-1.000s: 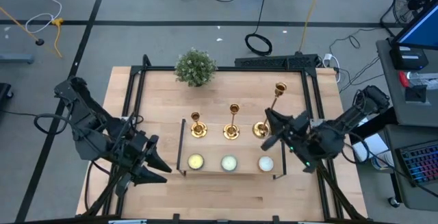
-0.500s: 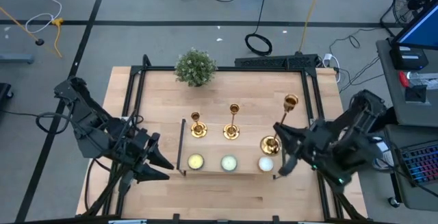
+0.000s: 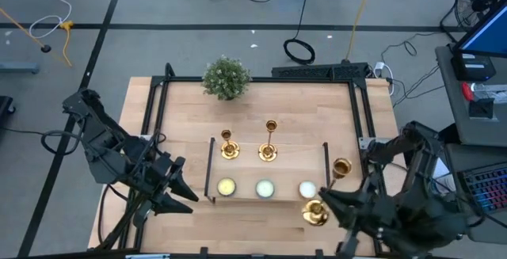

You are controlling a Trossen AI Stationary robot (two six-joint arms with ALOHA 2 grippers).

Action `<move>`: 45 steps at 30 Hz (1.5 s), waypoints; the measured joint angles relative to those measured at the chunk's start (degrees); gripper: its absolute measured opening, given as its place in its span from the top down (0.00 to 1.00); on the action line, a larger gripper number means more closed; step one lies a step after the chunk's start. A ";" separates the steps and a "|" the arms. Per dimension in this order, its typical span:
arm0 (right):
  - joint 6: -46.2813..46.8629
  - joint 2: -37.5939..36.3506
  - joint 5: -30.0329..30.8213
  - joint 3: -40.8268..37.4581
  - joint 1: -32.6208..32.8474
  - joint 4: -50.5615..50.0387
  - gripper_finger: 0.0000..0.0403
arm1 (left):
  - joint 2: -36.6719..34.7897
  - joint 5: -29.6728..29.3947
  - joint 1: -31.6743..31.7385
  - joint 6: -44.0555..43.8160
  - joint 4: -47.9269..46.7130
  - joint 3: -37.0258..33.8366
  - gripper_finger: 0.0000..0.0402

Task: Pick & Place candle stick holders
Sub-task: Put the candle holder on the shelf aligned with the other candle holder

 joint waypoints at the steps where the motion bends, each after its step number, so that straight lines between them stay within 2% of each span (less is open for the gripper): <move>1: 1.15 0.71 -0.04 -0.18 -0.86 0.00 0.97 | 0.00 0.02 0.00 0.03 -0.01 0.01 0.60; 5: 4.68 2.92 -0.02 -1.71 -5.78 -0.21 0.97 | 0.00 0.04 0.00 0.69 0.01 0.02 0.60; 11: 3.71 5.00 -0.05 -2.96 -13.95 -0.11 0.97 | 0.00 0.02 -0.73 -0.04 0.04 0.02 0.60; 15: 1.73 4.11 -0.02 -5.07 -17.50 0.00 0.97 | 0.00 0.06 -1.53 -1.07 0.01 0.02 0.60; 19: 1.03 1.06 -0.01 -7.97 -18.33 0.65 0.97 | 0.00 -0.64 -2.97 -2.77 -0.08 0.02 0.60; 24: 3.81 -4.13 0.00 -12.24 -15.25 1.18 0.97 | 0.00 -2.41 -4.51 -3.63 -0.97 0.02 0.60; 35: 4.62 -12.01 0.00 -18.51 2.15 4.59 0.97 | 0.00 -3.52 -2.77 -1.84 -3.75 0.02 0.60; 41: 4.17 -16.28 -0.40 -21.05 6.23 5.14 0.97 | 0.00 0.36 -0.14 -1.76 -5.52 0.02 0.60; 43: 2.41 -18.12 -3.30 -22.63 5.52 4.84 0.97 | 0.00 1.64 0.72 -1.78 -6.13 0.02 0.60; 45: 1.59 -20.70 -10.44 -24.41 3.73 4.65 0.97 | 0.00 2.41 1.51 -1.77 -6.43 0.02 0.60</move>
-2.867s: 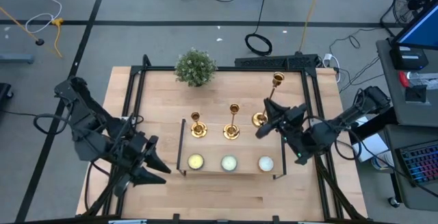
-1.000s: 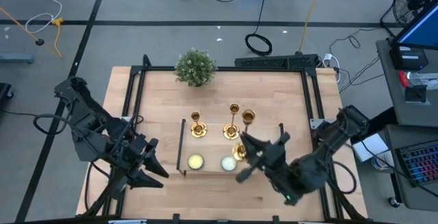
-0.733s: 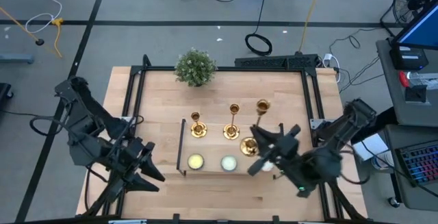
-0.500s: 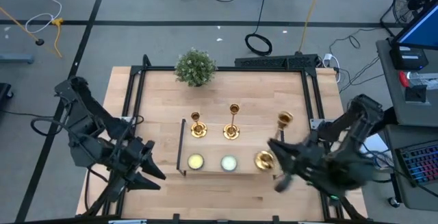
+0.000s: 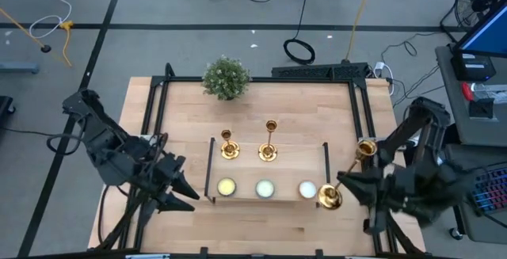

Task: Pick & Place candle stick holders
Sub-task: Put the candle holder on the shelf aligned with the other candle holder

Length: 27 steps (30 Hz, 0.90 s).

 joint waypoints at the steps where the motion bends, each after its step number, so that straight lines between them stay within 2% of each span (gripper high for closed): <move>1: -0.28 -1.55 -4.57 -0.94 -0.99 0.07 0.97 | 0.00 0.10 0.32 -0.01 -0.14 0.00 0.60; 4: 0.14 -6.38 -17.79 -3.56 -4.37 -0.65 0.97 | 0.00 0.63 0.95 0.02 -0.44 0.00 0.60; 10: 11.79 -14.80 -42.20 -5.56 -13.98 -15.66 0.97 | 0.00 0.66 2.25 0.34 -0.90 0.00 0.60; 13: 16.87 -17.01 -56.94 -5.39 -21.02 -20.30 0.97 | -0.01 0.63 3.36 0.13 -2.38 0.00 0.60; 18: 23.61 -18.00 -79.44 -5.32 -35.23 -20.11 0.97 | -0.09 0.67 5.92 0.01 -3.42 0.00 0.60; 23: 33.89 -17.60 -93.48 -5.19 -51.07 -17.70 0.97 | -0.48 1.76 9.23 -0.12 -3.44 0.00 0.60; 25: 37.52 -17.02 -95.23 -5.08 -57.07 -17.46 0.97 | -0.83 2.17 10.52 -0.34 -3.50 0.02 0.60; 27: 39.53 -15.98 -94.37 -4.47 -62.27 -18.51 0.97 | -1.17 2.22 11.41 -0.42 -3.54 0.02 0.60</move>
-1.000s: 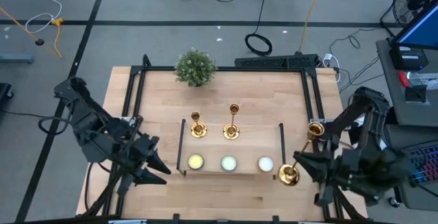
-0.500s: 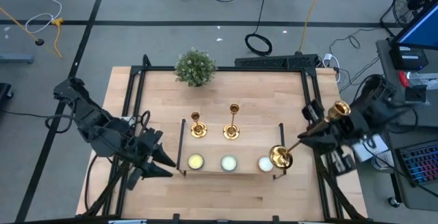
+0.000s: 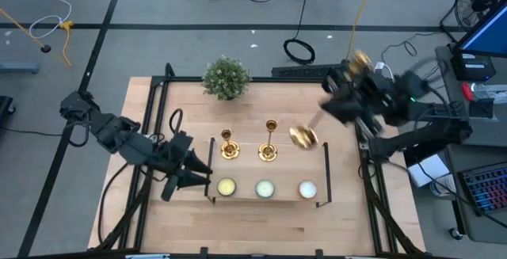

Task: Pick & Place candle stick holders
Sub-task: Put the candle holder on the shelf aligned with the other candle holder

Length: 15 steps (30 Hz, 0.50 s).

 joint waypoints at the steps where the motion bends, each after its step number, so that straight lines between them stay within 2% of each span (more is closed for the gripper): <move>1: 0.31 0.52 1.50 0.56 -2.38 -0.75 0.97 | -0.26 -0.02 0.38 -0.15 -0.14 0.00 0.60; 4: -0.82 1.97 10.49 2.83 -8.04 -6.36 0.97 | -0.85 -0.26 1.38 -0.18 -0.01 0.02 0.60; 9: -7.77 4.91 27.68 8.16 -14.27 -17.70 0.97 | -0.91 -0.81 2.18 -0.16 -0.08 0.02 0.60; 15: -15.03 8.26 46.81 10.66 -20.44 -21.37 0.97 | -0.91 -0.90 3.42 -0.12 -0.12 0.02 0.60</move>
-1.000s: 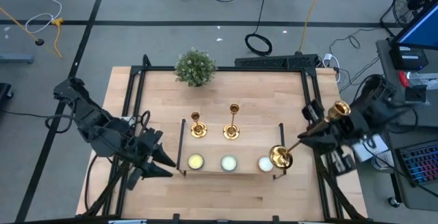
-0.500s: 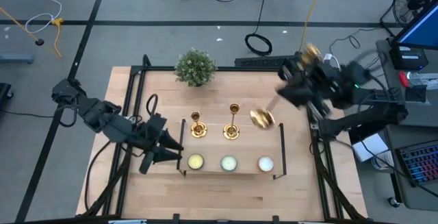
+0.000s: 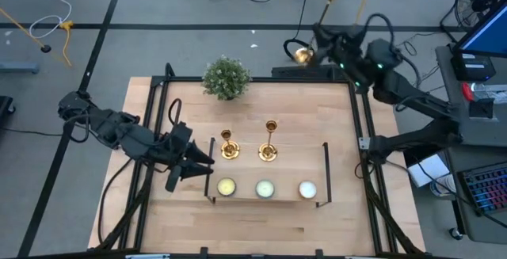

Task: Pick & Place candle stick holders
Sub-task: Put the candle holder on the shelf aligned with the other candle holder

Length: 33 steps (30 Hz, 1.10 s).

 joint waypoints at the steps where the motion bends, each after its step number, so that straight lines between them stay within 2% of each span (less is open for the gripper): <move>1: -0.38 0.63 2.05 0.00 -1.44 0.03 0.97 | 0.00 -0.02 0.20 0.00 0.07 0.00 0.60; 7: 2.42 4.11 2.70 0.00 -11.94 -4.30 0.97 | 0.00 0.16 0.86 -0.12 0.09 0.00 0.60; 11: 8.84 5.17 6.19 -0.07 -18.45 -16.45 0.97 | 0.00 0.15 0.86 -0.48 0.09 0.00 0.60; 15: 12.47 3.90 10.51 -0.07 -19.66 -26.27 0.97 | 0.00 0.15 0.88 -0.53 -0.04 0.00 0.60; 19: 14.47 0.76 15.19 -0.04 -13.68 -30.81 0.97 | 0.00 0.22 0.88 -0.52 -0.15 0.00 0.60; 26: 23.52 -3.16 35.10 -0.20 6.03 -39.98 0.97 | 0.00 2.96 0.86 0.25 -0.15 0.00 0.60; 30: 33.71 -3.12 43.81 -2.81 16.27 -45.33 0.97 | 0.02 4.85 0.49 0.22 -0.13 0.00 0.60; 33: 42.30 -3.17 46.19 -6.60 21.35 -46.21 0.97 | 0.02 4.90 -0.48 -0.44 -0.13 0.00 0.60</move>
